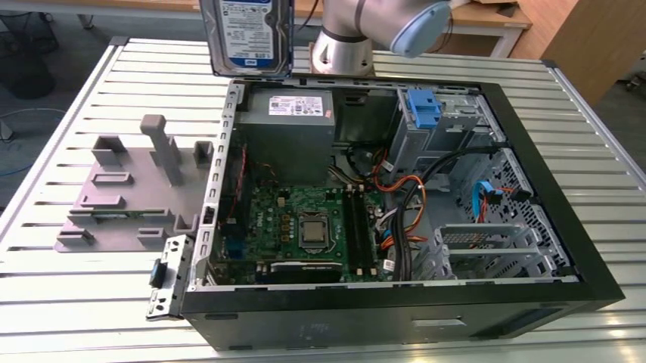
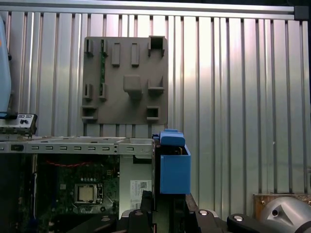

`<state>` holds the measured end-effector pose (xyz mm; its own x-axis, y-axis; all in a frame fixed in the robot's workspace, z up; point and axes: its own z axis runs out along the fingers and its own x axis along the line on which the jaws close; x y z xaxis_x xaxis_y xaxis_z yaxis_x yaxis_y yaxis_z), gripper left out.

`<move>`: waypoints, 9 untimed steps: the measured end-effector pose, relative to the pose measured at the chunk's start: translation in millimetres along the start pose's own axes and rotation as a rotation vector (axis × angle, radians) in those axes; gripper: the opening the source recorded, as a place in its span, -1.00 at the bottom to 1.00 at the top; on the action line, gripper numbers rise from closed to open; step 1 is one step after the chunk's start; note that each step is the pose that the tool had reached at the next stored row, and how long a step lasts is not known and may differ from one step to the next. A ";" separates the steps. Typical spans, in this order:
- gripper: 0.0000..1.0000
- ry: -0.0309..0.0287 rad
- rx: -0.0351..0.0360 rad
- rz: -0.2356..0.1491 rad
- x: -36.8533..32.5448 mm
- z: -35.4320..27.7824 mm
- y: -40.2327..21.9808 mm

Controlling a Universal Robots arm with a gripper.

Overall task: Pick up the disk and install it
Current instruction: 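Pick up the disk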

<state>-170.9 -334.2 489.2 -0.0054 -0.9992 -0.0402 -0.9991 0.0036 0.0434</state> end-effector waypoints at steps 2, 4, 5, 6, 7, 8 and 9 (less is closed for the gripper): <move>-0.30 0.0001 -0.0001 0.000 0.0 -0.2 -4.5; -0.30 0.0000 0.0000 0.000 -0.1 -0.3 -9.3; -0.30 0.0001 -0.0001 0.000 -0.1 -0.4 -11.9; -0.30 0.0000 0.0000 0.000 -0.1 -0.4 -14.4; -0.30 0.0000 0.0000 0.000 -0.1 -0.5 -16.9; -0.30 0.0000 0.0000 0.000 -0.2 -0.5 -19.5; -0.30 0.0000 0.0000 0.000 -0.2 -0.6 -21.8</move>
<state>-149.0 -334.2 488.8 -0.0052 -0.9992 -0.0401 -0.9991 0.0034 0.0434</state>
